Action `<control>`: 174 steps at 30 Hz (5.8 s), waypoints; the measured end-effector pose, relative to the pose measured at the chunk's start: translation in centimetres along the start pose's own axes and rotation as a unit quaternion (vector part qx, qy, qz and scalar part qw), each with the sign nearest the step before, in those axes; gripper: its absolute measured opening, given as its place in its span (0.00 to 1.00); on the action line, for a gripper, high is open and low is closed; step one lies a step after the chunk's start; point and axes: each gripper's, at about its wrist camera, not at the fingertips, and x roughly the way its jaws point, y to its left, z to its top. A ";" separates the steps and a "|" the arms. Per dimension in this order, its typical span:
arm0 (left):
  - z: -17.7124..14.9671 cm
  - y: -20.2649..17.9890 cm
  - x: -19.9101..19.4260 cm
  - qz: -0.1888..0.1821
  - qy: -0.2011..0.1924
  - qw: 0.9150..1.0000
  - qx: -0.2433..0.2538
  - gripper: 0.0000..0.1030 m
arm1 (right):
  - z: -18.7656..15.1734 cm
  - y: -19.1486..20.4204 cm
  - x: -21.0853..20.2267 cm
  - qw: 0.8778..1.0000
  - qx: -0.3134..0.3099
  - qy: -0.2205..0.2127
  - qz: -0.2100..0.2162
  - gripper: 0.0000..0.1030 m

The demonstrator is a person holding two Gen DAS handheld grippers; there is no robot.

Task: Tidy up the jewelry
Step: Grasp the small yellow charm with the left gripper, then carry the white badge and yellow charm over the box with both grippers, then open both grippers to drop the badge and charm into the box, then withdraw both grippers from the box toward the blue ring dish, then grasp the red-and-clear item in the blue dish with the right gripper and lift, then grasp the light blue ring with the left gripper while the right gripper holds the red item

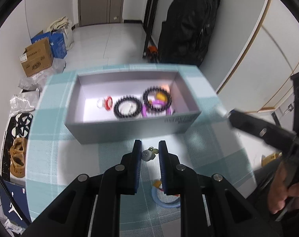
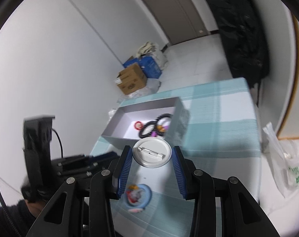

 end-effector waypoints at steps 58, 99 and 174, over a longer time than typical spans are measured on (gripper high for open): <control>7.0 6.5 5.2 -0.101 -0.014 0.991 -0.089 0.21 | 8.0 -1.1 9.4 0.999 0.013 0.041 0.013 0.61; -3.0 2.3 -2.5 -0.062 -0.030 0.994 -0.080 0.59 | 0.1 1.5 -0.2 0.999 -0.017 -0.023 -0.044 0.84; -6.1 -1.2 1.3 -0.053 0.061 0.995 -0.061 0.66 | -2.5 -0.1 -0.4 0.998 0.011 0.006 -0.066 0.18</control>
